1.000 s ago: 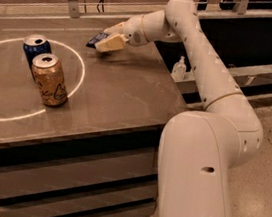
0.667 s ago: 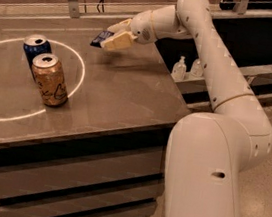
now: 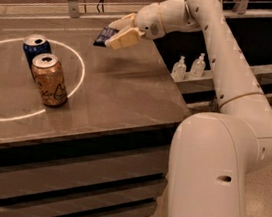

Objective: Pick rxbar blueberry

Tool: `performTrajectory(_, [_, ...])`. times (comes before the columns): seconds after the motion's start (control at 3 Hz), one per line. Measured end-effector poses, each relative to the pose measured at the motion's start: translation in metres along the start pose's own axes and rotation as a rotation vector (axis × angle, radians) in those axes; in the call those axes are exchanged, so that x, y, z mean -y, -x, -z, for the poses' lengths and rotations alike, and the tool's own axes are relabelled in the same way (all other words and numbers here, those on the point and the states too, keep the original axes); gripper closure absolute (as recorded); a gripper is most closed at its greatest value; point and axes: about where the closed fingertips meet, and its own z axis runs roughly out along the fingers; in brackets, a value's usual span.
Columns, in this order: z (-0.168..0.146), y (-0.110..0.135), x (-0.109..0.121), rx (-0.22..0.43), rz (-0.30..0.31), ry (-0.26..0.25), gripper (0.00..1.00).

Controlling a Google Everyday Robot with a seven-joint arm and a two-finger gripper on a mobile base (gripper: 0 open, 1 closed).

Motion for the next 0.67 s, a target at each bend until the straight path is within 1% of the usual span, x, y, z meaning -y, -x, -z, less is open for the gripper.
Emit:
performTrajectory(0.33, [0.0095,0.0134,-0.0054,0.016,0.076,-0.007,1.0])
performTrajectory(0.67, [0.0153,0.0224,-0.0098,0.022,0.14,-0.016,1.0])
